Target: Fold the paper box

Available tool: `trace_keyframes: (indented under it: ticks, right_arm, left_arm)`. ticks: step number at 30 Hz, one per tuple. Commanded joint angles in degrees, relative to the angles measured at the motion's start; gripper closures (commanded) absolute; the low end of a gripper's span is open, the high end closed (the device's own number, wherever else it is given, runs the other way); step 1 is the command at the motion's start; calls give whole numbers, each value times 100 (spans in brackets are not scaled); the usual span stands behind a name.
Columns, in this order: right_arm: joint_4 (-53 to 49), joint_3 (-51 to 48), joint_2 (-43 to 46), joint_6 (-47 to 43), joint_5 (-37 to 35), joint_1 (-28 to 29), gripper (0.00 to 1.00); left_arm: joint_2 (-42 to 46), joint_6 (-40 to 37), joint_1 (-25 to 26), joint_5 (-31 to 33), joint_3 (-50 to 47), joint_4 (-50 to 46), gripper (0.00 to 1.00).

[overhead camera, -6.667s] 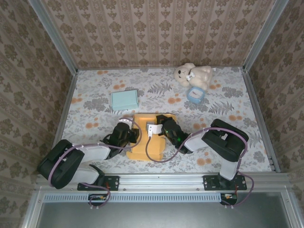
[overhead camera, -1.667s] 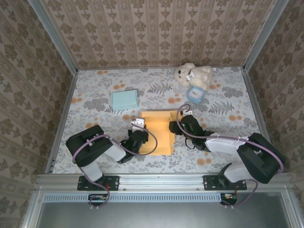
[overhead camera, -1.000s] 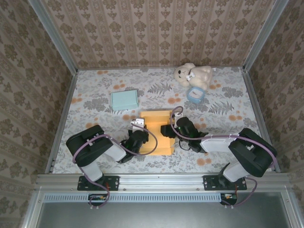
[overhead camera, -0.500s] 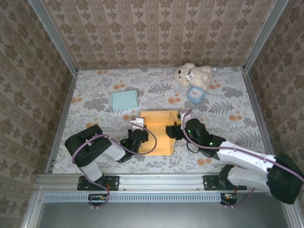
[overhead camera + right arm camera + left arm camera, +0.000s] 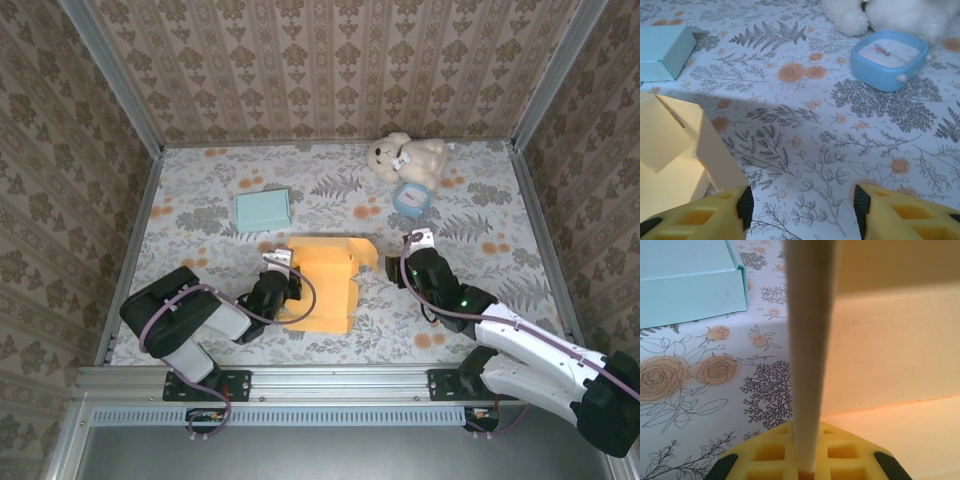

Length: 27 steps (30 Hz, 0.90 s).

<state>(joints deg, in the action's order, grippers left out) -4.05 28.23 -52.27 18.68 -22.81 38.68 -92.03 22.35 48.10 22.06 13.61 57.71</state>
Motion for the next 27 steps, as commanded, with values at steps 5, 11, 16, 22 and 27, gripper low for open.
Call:
trace_keyframes:
  ticks: [5,11,16,22,27]
  right_arm:
    - [701,-213,-173,-513,746,-28,42]
    - [942,-221,-469,-627,936,-27,42]
    - [1153,-238,-669,-686,1378,-23,43]
    - [1414,-257,-877,-692,1843,-9,43]
    - [1547,-243,-1085,-683,1998,-1,43]
  left_arm:
    - [25,59,-168,-653,-239,406,100]
    - [72,54,-198,-783,-332,535,100]
    - [131,70,-223,-793,-341,504,100]
    - [133,110,-237,-796,-324,447,100]
    - [134,107,-232,-792,-315,417,100]
